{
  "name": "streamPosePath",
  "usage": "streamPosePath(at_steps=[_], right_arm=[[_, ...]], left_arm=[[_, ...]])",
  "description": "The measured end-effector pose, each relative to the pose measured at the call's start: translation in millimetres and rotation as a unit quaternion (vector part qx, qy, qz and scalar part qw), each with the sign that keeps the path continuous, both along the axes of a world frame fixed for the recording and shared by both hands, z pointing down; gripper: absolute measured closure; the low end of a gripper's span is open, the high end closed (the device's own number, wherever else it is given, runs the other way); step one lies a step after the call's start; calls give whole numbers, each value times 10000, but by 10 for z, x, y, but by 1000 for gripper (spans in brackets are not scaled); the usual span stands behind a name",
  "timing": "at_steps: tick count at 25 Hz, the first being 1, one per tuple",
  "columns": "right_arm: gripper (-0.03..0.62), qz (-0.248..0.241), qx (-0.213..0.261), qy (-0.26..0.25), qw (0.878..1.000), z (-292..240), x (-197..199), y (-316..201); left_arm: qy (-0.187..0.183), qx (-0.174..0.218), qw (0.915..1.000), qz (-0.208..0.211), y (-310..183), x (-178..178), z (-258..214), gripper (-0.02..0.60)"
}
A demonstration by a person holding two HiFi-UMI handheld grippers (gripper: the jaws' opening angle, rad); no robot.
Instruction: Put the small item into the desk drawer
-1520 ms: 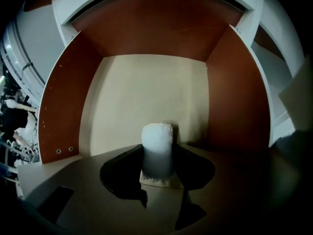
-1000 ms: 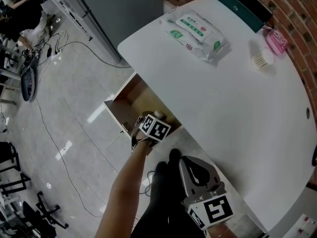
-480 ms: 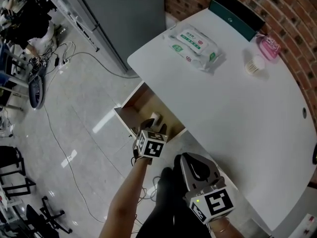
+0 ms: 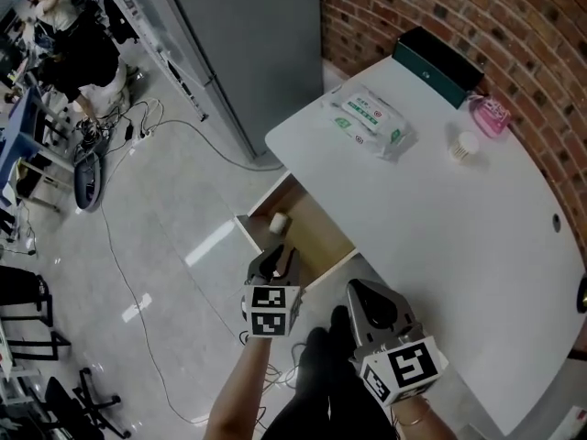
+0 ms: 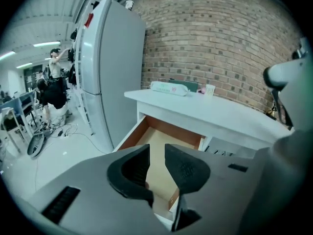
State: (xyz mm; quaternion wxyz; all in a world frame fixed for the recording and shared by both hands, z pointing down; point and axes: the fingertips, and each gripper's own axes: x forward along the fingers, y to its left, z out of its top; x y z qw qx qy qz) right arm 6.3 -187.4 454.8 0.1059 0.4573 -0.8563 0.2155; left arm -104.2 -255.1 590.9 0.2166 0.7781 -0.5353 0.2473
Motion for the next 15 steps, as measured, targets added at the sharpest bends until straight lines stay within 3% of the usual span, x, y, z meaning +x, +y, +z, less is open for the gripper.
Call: streamPosePath(at_steps=[10, 15], right_arm=[[586, -7, 263, 20, 9997, -460, 26, 160], [586, -74, 363, 38, 9993, -646, 16, 227]], left_arm=[[206, 708, 9964, -411, 400, -294, -1006, 529], [105, 936, 9941, -545, 596, -388, -1331, 546]])
